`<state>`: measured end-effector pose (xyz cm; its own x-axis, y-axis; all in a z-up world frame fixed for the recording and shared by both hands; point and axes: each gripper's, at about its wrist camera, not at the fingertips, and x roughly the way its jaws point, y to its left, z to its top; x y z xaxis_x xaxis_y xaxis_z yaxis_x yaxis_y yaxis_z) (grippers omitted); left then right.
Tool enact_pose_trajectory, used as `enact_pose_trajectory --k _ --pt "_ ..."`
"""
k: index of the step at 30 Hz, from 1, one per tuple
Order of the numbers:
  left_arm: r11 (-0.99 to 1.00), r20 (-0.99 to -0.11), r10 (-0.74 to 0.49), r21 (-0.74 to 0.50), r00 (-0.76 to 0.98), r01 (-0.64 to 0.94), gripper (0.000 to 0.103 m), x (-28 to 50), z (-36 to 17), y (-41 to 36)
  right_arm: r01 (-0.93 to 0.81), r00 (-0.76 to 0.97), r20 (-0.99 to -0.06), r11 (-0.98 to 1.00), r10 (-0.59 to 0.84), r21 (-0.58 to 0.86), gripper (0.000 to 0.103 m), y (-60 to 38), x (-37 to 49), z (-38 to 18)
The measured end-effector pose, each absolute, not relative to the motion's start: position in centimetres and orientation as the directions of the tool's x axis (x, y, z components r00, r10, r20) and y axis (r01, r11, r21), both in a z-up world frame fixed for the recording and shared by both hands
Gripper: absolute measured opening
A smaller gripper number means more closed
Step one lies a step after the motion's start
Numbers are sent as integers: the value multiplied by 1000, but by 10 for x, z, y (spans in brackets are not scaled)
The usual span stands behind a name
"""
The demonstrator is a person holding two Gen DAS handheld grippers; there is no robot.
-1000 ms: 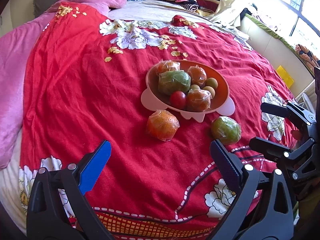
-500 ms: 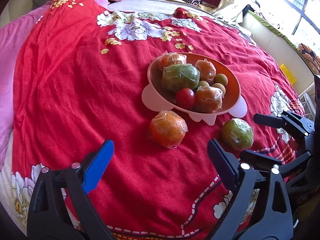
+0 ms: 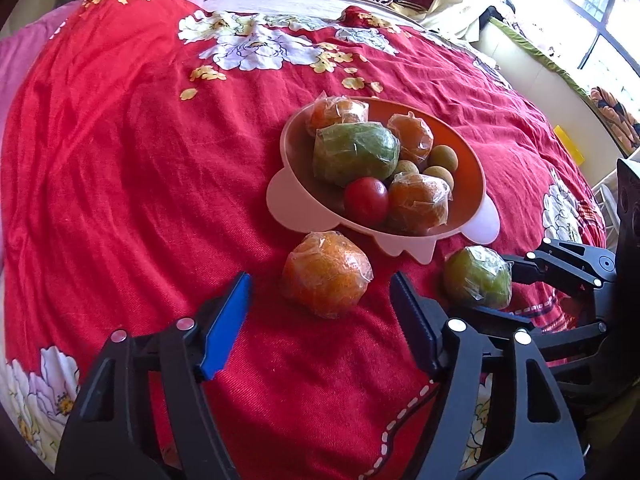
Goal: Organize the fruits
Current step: 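Grasp the wrapped orange with the left tool while the right tool grasps the wrapped green fruit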
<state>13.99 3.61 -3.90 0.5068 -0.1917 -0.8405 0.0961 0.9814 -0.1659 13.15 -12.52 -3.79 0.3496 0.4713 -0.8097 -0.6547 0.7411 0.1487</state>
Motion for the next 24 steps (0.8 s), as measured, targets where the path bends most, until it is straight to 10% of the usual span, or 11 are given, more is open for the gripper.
enact_pose_trajectory --k 24 --pt "968 -812 -253 -210 525 140 35 135 -23 32 -637 353 -778 742 520 207 40 -140 119 -16"
